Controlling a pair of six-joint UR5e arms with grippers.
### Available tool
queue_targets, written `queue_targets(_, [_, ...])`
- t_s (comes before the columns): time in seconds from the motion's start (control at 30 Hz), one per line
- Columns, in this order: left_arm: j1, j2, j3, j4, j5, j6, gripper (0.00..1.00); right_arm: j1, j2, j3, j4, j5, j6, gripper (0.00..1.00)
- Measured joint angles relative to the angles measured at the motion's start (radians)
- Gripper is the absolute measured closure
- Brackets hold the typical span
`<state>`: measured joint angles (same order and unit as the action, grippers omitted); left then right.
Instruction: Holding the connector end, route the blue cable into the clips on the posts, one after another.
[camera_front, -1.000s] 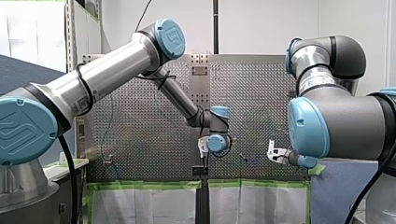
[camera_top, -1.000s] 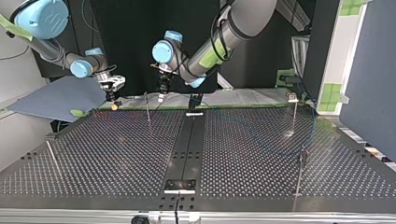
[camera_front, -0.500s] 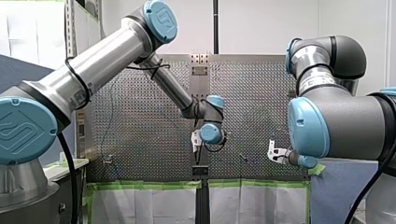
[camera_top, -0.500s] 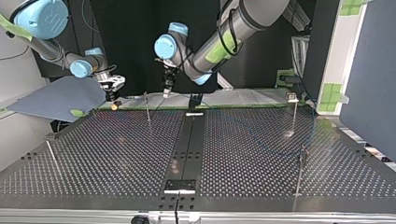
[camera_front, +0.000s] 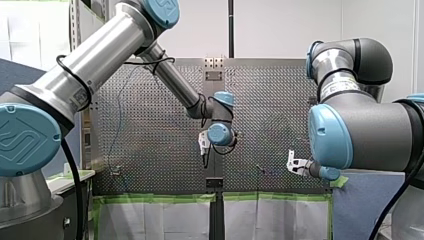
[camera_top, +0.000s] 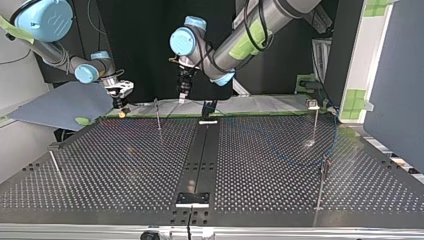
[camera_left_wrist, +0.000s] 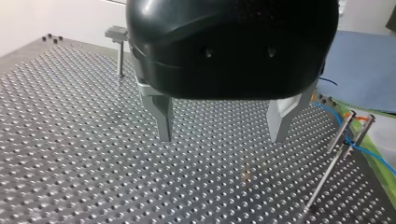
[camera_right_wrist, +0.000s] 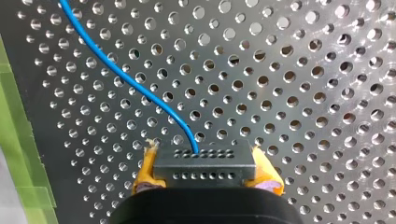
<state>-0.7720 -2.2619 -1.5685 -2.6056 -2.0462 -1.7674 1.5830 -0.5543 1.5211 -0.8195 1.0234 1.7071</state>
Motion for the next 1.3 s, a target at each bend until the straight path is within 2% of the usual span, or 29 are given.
queue_targets(0.33, [-0.007,0.097,-0.097,-0.023,-0.01,-0.048,0.0,-0.002,0.0,0.0,0.001,0.0,0.0,1.0])
queue_targets(0.6, [-0.013,0.179,-0.179,-0.086,-0.064,-0.057,0.0,-0.004,0.0,0.0,0.002,0.0,0.0,1.0])
queue_targets(0.73, [-0.017,0.214,-0.214,-0.097,-0.073,-0.068,0.0,-0.004,0.0,0.0,0.001,0.0,0.0,1.0])
queue_targets(1.07, [0.007,0.301,-0.301,-0.033,-0.074,-0.139,0.0,-0.003,0.0,0.0,0.003,0.014,-0.003,1.0])
queue_targets(1.3, [0.013,0.361,-0.361,0.005,-0.075,-0.133,0.0,-0.002,0.0,0.0,0.004,0.016,-0.006,1.0])
